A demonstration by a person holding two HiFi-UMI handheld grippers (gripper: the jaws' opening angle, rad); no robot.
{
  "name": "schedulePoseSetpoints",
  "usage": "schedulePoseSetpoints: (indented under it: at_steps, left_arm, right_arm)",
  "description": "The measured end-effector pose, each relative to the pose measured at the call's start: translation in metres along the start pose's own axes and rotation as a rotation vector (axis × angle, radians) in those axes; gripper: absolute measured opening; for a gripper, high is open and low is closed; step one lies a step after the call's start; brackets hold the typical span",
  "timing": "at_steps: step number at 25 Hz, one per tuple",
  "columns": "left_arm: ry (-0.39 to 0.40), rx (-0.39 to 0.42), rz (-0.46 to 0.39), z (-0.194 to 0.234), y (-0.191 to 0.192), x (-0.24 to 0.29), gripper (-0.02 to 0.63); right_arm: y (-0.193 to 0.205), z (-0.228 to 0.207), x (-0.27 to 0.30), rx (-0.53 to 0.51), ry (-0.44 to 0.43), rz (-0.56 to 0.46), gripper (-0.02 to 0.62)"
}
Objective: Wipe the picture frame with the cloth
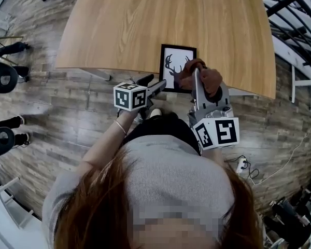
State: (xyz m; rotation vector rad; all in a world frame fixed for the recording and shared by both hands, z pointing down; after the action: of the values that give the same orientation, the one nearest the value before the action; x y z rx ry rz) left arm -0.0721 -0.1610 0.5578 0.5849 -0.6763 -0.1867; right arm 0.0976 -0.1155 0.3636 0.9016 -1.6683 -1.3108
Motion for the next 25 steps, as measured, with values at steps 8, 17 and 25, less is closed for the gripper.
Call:
schedulePoseSetpoints:
  at_steps: [8, 17, 25]
  left_arm:
    - [0.204, -0.143, 0.052, 0.009, 0.008, 0.036, 0.253]
    - [0.445, -0.239, 0.099, 0.004, 0.006, 0.066, 0.252]
    - [0.590, -0.358, 0.051, 0.006, 0.012, 0.071, 0.046]
  right_arm:
    - [0.009, -0.005, -0.008, -0.001, 0.037, 0.028, 0.046]
    - [0.012, -0.008, -0.011, 0.013, 0.056, 0.037, 0.046]
    - [0.018, -0.004, -0.010, 0.021, 0.058, 0.045, 0.046]
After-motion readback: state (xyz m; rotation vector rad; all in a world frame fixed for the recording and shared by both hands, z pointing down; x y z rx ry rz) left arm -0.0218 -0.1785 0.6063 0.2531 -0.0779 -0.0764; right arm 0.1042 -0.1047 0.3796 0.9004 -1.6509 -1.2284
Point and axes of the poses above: the fingertips, and each gripper's own axes: x forward along the fingers, z to its left, y out of its underside, the point moved 7 cm from there along -x, backward along the fingers, and after that the axes turned 7 degrees about z, right-handed, at the moved point
